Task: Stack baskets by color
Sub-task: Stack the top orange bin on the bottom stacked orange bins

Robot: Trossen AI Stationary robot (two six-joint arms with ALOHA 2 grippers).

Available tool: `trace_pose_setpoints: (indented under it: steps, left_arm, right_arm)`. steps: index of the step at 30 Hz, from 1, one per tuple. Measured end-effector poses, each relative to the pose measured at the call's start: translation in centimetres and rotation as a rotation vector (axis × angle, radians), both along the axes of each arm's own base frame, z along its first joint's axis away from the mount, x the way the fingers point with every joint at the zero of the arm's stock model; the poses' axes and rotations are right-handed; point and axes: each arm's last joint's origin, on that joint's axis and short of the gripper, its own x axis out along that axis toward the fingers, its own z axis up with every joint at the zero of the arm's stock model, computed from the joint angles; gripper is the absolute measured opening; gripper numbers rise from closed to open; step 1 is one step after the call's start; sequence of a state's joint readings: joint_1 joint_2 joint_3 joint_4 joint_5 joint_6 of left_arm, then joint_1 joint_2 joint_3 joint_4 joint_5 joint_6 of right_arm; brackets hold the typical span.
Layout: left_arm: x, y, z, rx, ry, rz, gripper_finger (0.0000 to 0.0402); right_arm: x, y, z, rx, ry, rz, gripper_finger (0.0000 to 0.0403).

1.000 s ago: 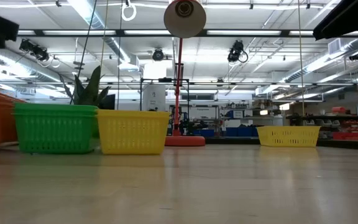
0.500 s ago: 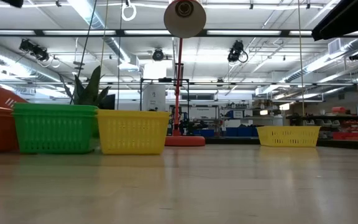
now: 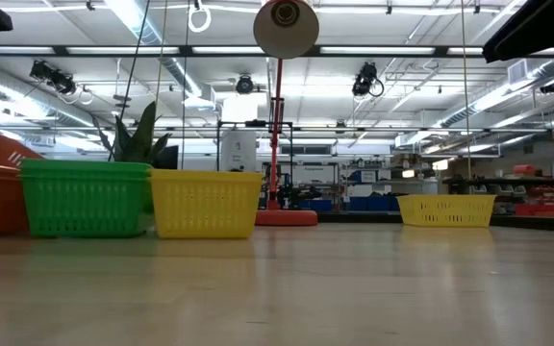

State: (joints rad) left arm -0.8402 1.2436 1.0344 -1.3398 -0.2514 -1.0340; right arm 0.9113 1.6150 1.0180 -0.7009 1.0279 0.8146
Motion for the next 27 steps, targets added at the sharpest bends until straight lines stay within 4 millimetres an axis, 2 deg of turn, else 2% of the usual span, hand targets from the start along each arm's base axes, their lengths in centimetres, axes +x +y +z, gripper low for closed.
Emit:
trace_pose_setpoints:
  steps: [5, 10, 16, 23, 27]
  left_arm:
    - [0.6, -0.8, -1.2, 0.051, 0.079, -0.09, 0.0231]
    - [1.3, -1.4, -2.6, 0.14, 0.166, -0.142, 0.0234]
    - [1.7, -1.6, -3.9, 0.143, 0.282, -0.13, 0.019]
    - [1.2, -0.7, -5.4, 0.132, 0.375, -0.109, 0.0121]
    - [1.5, -0.4, -5.5, 0.135, 0.375, -0.097, 0.007]
  right_arm:
    - [0.0, 0.0, 0.0, 0.002, -0.002, 0.0, 0.0154]
    - [0.0, 0.0, 0.0, 0.001, -0.001, 0.002, 0.0154]
    - [0.0, 0.0, 0.0, 0.0, -0.001, 0.002, 0.0154]
    - [0.0, 0.0, 0.0, -0.001, 0.0, 0.003, 0.0154]
    - [0.1, -0.1, 0.0, -0.001, 0.0, -0.001, 0.0154]
